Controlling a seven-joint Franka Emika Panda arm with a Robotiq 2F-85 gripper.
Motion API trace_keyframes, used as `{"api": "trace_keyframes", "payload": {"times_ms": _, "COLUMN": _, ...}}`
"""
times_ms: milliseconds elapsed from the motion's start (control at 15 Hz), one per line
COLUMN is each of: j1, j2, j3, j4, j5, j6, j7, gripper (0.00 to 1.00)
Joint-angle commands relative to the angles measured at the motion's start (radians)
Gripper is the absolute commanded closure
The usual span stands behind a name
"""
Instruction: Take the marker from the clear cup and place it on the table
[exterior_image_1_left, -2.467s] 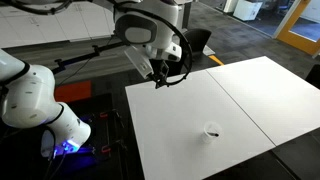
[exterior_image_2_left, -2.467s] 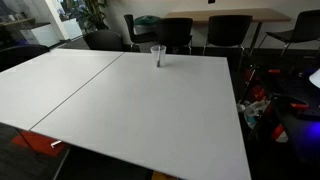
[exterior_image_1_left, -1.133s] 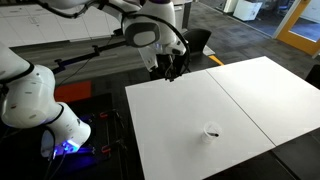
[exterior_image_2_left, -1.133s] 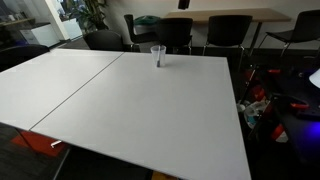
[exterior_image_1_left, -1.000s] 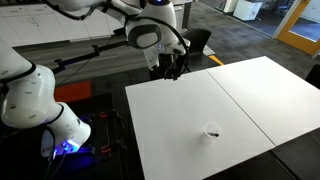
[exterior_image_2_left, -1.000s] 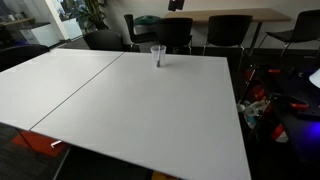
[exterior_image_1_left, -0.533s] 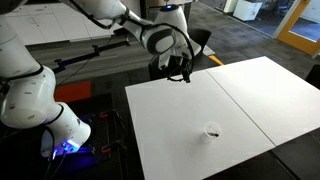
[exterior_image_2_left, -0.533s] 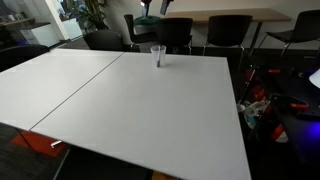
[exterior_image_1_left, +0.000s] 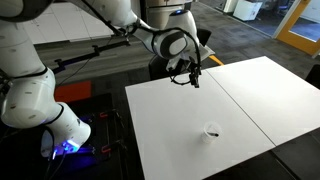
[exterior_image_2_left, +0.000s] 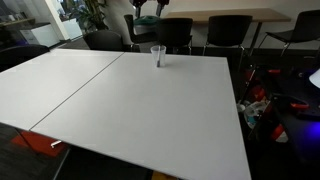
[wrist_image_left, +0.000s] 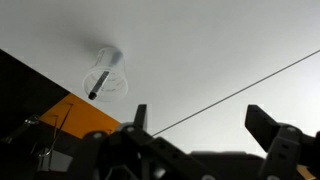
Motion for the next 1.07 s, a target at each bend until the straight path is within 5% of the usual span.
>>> {"api": "trace_keyframes", "payload": {"times_ms": 0, "j1": 0.011, "j2": 0.0, "j3": -0.011, "j4": 0.001, "j5": 0.009, "j6": -0.001, "j7": -0.008, "gripper": 0.0}}
{"api": "trace_keyframes", "payload": {"times_ms": 733, "j1": 0.245, "j2": 0.055, "j3": -0.311, "j4": 0.03, "j5": -0.393, "j6": -0.06, "j7": 0.879, "gripper": 0.0}}
{"api": "trace_keyframes", "payload": {"times_ms": 1000, "j1": 0.297, "j2": 0.112, "j3": -0.356, "j4": 0.049, "j5": -0.507, "j6": -0.136, "j7": 1.183, "gripper": 0.0}}
